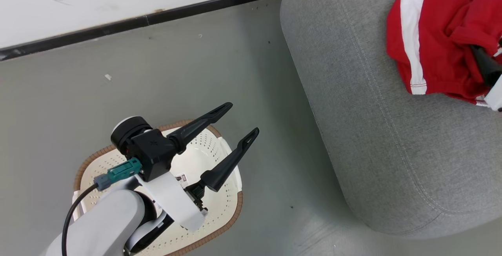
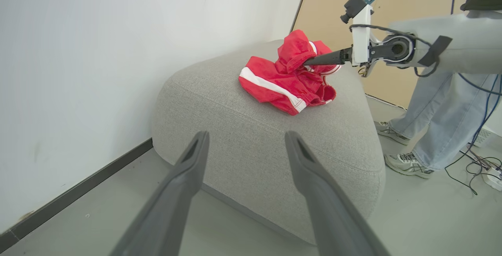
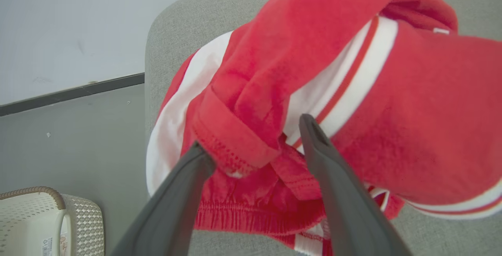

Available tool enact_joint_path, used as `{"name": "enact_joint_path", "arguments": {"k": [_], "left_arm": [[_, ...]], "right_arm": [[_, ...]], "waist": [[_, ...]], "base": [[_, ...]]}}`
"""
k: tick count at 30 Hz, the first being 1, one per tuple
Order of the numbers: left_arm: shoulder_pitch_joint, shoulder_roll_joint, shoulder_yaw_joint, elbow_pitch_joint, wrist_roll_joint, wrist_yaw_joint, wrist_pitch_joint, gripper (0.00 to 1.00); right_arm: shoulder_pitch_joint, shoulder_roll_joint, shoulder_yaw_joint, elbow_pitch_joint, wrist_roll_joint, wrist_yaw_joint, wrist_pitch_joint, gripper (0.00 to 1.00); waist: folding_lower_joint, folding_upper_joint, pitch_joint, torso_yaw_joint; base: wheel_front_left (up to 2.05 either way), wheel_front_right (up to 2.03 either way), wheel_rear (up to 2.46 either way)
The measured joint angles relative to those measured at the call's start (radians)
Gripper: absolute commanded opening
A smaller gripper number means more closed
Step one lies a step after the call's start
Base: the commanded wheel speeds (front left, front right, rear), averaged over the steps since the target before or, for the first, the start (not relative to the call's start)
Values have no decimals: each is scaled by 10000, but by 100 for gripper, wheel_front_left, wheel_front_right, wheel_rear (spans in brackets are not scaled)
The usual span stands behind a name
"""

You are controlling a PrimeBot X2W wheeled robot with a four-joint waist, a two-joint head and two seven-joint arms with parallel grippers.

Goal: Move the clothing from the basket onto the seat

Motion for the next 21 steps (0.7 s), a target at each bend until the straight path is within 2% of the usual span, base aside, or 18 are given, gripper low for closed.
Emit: {"name": "enact_joint_path", "arguments": {"k": [7,21], "left_arm": [[0,-104,-100,232,-81,-44,-178,100],[97,-247,-96,748,-280,-75,-474,100]], "right_arm": [[384,-263,445,-249,650,0,454,100],[740,-1555,920,-1367,1195,0,472,100]], "waist": [[0,0,-479,-95],[1,0,-1393,-231]], "base": [[0,0,0],[0,0,0]]}}
